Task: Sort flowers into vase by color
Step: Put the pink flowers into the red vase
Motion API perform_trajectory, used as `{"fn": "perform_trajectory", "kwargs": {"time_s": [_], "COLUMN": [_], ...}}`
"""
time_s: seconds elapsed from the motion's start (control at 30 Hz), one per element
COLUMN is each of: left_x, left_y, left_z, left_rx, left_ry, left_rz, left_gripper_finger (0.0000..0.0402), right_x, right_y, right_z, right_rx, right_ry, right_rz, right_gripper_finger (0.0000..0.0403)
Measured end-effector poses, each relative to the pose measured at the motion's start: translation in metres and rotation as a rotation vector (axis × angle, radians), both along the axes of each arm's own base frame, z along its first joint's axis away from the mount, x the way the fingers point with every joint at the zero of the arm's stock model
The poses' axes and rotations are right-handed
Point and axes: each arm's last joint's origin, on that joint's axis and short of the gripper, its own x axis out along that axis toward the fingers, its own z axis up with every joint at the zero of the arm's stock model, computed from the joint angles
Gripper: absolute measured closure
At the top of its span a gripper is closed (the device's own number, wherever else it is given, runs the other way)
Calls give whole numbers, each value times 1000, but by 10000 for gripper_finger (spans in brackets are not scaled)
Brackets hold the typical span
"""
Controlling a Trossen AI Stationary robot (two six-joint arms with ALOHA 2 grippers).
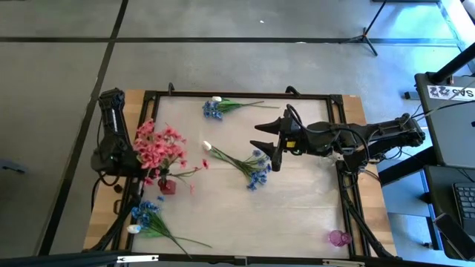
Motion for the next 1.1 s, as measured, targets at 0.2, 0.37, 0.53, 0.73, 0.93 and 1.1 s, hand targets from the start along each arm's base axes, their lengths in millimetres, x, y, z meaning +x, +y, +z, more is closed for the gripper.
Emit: {"fn": "perform_trajectory", "kwargs": {"time_s": [0.2, 0.37, 0.53, 0.73, 0.93, 1.1], "left_x": [0, 0, 0, 0, 0, 0], "left_y": [0, 0, 0, 0, 0, -1], "left_z": [-11, -13, -14, -18, -18, -16], "left_rx": [-25, -31, -11, 6, 9, -15], "left_ry": [50, 61, 69, 83, 83, 75], "left_rz": [-24, -28, -34, -26, -21, -31], "left_gripper_finger": [397, 397, 397, 397, 397, 379], "right_x": [0, 0, 0, 0, 1, 1], "right_y": [0, -1, -1, -3, -7, -9], "right_z": [-1, 0, 0, 0, 0, 0], "right_rx": [-2, -7, -10, -37, -39, -40], "right_ry": [6, 5, 5, 12, 12, 12], "right_rz": [-1, -27, -31, -34, -48, -54], "right_gripper_finger": [155, 155, 155, 155, 155, 155]}}
